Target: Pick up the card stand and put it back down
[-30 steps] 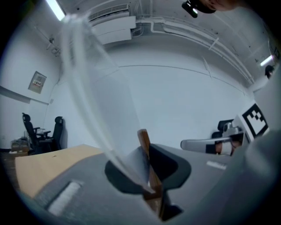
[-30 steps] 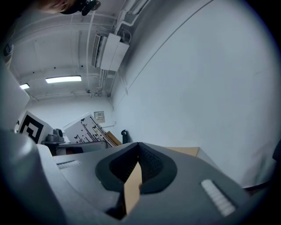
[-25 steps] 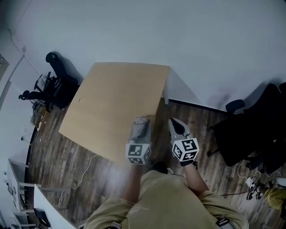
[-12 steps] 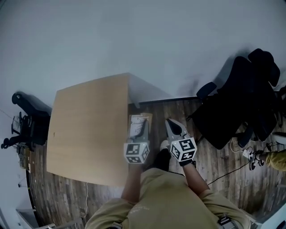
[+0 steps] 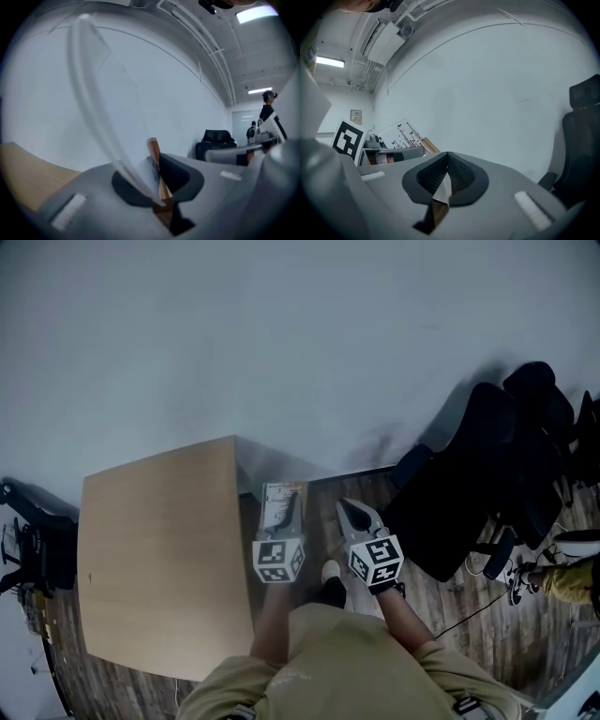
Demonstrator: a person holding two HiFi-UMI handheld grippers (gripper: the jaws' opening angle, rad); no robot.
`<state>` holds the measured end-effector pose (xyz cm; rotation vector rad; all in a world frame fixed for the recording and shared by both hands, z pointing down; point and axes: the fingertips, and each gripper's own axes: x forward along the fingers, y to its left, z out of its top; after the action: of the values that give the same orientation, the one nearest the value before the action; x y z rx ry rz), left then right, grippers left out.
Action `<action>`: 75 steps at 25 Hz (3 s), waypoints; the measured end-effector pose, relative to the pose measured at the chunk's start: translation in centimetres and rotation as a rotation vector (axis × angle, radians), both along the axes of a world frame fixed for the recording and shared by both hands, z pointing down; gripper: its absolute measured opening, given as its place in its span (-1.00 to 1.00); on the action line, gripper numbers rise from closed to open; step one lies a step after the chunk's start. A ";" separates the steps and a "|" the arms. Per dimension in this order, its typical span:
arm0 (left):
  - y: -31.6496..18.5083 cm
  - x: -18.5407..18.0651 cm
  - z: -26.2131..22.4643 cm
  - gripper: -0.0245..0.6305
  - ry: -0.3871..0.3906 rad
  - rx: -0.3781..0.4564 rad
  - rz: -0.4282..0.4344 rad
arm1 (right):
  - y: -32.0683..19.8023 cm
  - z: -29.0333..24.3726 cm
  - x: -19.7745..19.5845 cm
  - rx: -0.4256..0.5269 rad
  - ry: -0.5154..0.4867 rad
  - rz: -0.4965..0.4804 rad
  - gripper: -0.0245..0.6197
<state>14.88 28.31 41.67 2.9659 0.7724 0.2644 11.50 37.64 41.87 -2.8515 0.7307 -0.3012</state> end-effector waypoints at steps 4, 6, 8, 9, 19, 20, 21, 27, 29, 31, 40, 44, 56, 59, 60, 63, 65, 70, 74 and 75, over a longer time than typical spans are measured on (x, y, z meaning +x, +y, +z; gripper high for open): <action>-0.4 7.1 -0.5 -0.79 0.012 0.012 -0.018 | -0.4 -1.2 7.5 -0.009 0.021 -0.006 -0.91; -1.2 10.2 -0.8 -0.79 0.018 0.006 -0.035 | -1.4 -1.7 10.8 -0.010 0.030 -0.023 -0.91; -2.3 12.7 -0.8 -0.79 0.017 0.002 -0.069 | -2.7 -1.9 13.4 -0.009 0.033 -0.061 -0.91; -2.7 13.5 -0.7 -0.79 0.013 0.003 -0.089 | -3.2 -1.8 14.4 -0.006 0.030 -0.084 -0.91; -15.8 15.0 -1.2 -0.79 -0.003 0.049 -0.461 | -15.8 -3.5 20.6 0.024 0.027 -0.468 -0.91; -18.0 14.4 -2.2 -0.79 0.002 0.050 -0.540 | -17.7 -4.4 20.6 0.020 0.031 -0.545 -0.91; -20.0 13.8 -3.3 -0.79 0.008 0.045 -0.614 | -19.5 -5.3 20.5 0.015 0.035 -0.617 -0.91; -27.0 11.0 -5.4 -0.79 0.019 0.066 -0.910 | -28.5 -6.7 20.5 0.052 0.037 -0.917 -0.91; -29.1 8.7 -5.3 -0.79 0.013 0.068 -1.008 | -31.6 -6.9 19.2 0.069 0.036 -1.015 -0.91; -30.6 6.6 -4.7 -0.79 -0.007 0.065 -1.097 | -33.9 -6.5 17.8 0.078 0.024 -1.118 -0.91; -32.1 -1.7 0.2 -0.79 -0.132 0.039 -1.381 | -40.0 -1.7 11.5 0.097 -0.078 -1.472 -0.91; -33.3 -5.1 2.1 -0.78 -0.165 0.003 -1.468 | -42.2 -0.5 8.2 0.082 -0.093 -1.563 -0.91; -45.1 -10.4 7.0 -0.78 -0.239 -0.048 -1.530 | -54.4 3.5 5.0 0.001 -0.157 -1.612 -0.91; -49.5 -12.2 9.0 -0.78 -0.277 -0.052 -1.535 | -58.2 5.1 4.7 -0.031 -0.167 -1.604 -0.91; -50.9 -12.9 9.8 -0.78 -0.297 -0.050 -1.537 | -59.3 5.9 4.5 -0.048 -0.171 -1.606 -0.91; -55.0 -14.6 10.8 -0.78 -0.348 -0.046 -1.530 | -62.4 7.0 4.6 -0.091 -0.187 -1.605 -0.91; -58.1 -15.2 11.4 -0.78 -0.372 -0.037 -1.508 | -64.9 7.7 5.0 -0.104 -0.202 -1.592 -0.91; -65.2 -16.7 15.9 -0.78 -0.432 0.004 -1.410 | -69.9 12.1 4.6 -0.150 -0.227 -1.574 -0.91; -70.9 -16.4 18.7 -0.78 -0.465 0.035 -1.313 | -73.6 15.3 5.8 -0.177 -0.271 -1.525 -0.91; -72.2 -16.0 19.4 -0.78 -0.472 0.043 -1.283 | -74.6 16.1 6.3 -0.183 -0.281 -1.512 -0.91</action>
<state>-1.17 -43.94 61.03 2.5762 -1.1315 0.7701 17.81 -36.98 57.99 -1.6669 2.6357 -0.8999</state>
